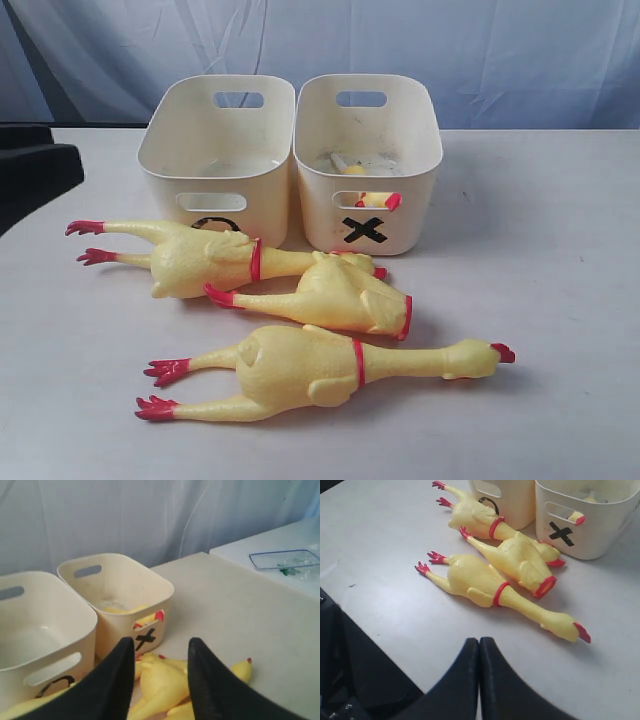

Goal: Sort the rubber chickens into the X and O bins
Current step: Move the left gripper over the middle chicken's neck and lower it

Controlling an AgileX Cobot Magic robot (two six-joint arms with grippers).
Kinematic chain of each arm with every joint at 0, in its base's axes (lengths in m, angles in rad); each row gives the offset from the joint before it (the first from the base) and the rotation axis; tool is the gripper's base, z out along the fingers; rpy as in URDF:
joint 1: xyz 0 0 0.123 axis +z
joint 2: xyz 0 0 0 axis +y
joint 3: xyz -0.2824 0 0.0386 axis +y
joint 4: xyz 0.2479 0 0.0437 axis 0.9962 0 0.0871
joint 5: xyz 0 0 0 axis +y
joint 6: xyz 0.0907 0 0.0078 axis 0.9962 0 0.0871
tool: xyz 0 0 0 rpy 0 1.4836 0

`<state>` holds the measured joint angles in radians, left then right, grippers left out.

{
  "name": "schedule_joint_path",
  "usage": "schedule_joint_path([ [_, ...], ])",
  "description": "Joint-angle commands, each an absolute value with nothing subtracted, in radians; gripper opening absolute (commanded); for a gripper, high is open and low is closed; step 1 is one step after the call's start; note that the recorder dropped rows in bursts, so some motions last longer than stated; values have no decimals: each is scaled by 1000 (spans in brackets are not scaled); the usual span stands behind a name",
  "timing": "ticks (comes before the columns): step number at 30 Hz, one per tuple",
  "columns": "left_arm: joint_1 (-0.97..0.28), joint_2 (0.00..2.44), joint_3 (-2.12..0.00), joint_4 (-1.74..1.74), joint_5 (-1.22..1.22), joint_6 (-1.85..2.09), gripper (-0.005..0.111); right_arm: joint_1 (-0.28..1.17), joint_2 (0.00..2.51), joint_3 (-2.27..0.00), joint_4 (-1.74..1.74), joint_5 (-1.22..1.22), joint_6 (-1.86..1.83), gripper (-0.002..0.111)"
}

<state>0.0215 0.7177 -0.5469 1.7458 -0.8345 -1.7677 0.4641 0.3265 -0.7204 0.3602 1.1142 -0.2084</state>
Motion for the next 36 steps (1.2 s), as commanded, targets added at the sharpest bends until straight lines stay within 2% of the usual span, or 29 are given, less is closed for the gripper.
schedule_joint_path([
  [1, -41, 855, -569, 1744, -839, -1744, 32, 462, 281, -672, 349, 1112, -206, -1],
  [7, -216, 999, -600, 1744, -808, -1740, 31, 462, 270, -636, 351, 1112, -206, -1],
  [14, -507, 1070, -608, 1744, -645, -1676, 28, 462, 270, -628, 351, 1105, -206, -1],
  [25, -683, 1070, -608, 1744, -563, -1640, 28, 462, 270, -628, 351, 1105, -206, -1],
  [33, -877, 1071, -608, 1709, -368, -1638, 28, 462, 270, -628, 348, 1111, -206, -1],
  [36, -894, 1082, -608, 1497, -326, -1349, 28, 462, 270, -628, 348, 1111, -206, -1],
])
